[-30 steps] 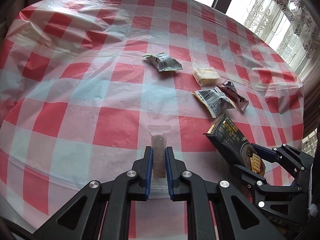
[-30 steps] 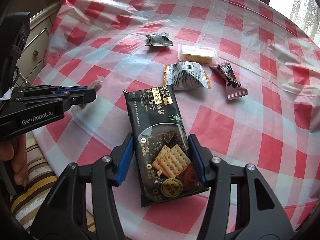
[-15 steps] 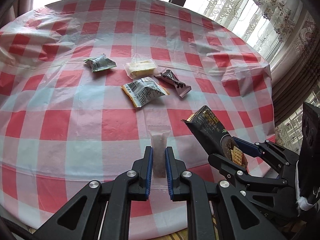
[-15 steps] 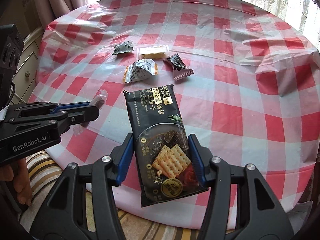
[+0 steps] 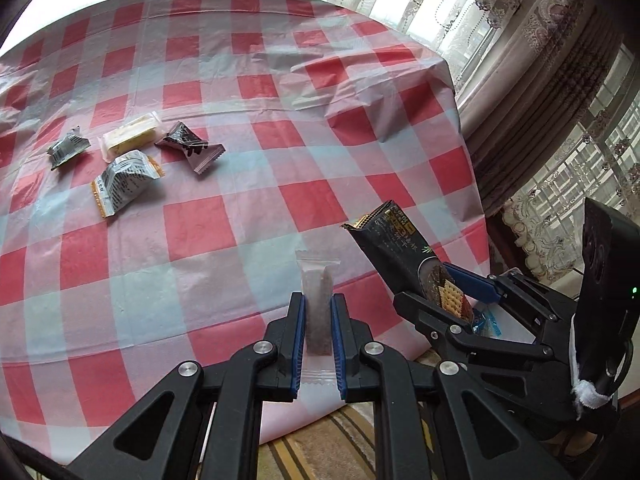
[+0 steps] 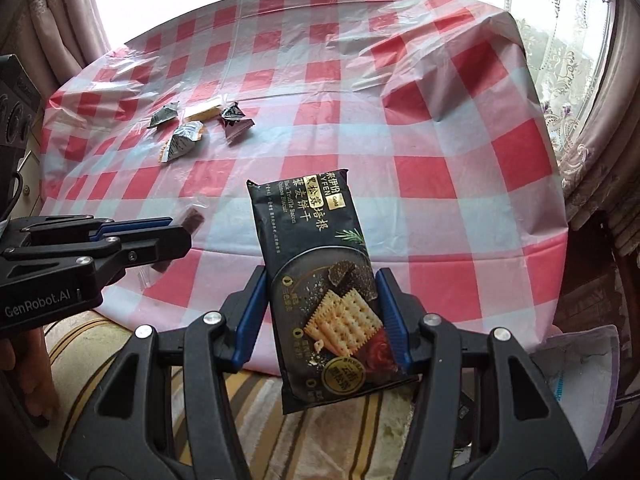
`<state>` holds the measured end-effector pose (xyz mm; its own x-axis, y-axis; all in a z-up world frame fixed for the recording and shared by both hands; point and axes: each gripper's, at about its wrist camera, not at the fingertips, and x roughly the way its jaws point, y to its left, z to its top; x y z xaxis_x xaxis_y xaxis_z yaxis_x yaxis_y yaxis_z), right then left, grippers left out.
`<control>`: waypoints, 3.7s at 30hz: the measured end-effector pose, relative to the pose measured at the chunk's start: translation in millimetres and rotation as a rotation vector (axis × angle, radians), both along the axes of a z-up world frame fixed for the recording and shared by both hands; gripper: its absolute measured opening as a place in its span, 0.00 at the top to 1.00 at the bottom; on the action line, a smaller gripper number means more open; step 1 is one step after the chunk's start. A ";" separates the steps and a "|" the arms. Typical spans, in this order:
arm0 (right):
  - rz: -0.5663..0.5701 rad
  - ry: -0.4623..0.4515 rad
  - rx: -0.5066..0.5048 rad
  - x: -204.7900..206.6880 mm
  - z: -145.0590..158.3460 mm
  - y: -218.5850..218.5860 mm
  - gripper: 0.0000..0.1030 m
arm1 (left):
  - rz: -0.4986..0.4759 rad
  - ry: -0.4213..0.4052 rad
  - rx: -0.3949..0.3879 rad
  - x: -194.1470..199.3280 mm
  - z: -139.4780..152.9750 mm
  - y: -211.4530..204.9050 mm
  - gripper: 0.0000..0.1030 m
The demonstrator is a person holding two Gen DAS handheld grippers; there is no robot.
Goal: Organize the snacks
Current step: 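Carry both packs to the white box and open both tools to release them, then move both open tools back over the remaining snacks, then grasp the green-white bag with the left tool while the right tool grasps the pink-black chocolate packet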
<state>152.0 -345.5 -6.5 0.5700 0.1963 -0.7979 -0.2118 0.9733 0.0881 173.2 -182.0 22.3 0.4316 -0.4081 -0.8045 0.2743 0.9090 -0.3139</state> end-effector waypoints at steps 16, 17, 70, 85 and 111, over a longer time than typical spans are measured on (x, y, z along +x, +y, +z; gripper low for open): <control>-0.317 0.071 -0.010 -55.4 -24.5 -147.9 0.44 | -0.294 0.103 -0.049 -20.8 -9.5 -125.6 0.87; -0.332 0.074 -0.009 -57.0 -25.6 -154.3 0.44 | -0.308 0.108 -0.047 -23.0 -10.5 -131.6 0.87; -0.188 0.051 0.001 38.5 6.5 -30.8 0.28 | -0.012 0.061 -0.085 62.7 -2.7 -4.1 0.73; -0.044 -0.036 -0.001 119.5 32.3 76.4 0.28 | 0.402 -0.040 -0.111 135.0 19.4 157.8 0.48; 0.141 0.007 -0.050 205.8 -28.8 169.8 0.25 | 0.607 0.010 0.095 204.3 -51.2 229.3 0.40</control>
<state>357.8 -175.7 -35.3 0.5339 0.2341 -0.8125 -0.3463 0.9372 0.0425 377.4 47.3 -28.9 0.5563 -0.0180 -0.8308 -0.3037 0.9262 -0.2235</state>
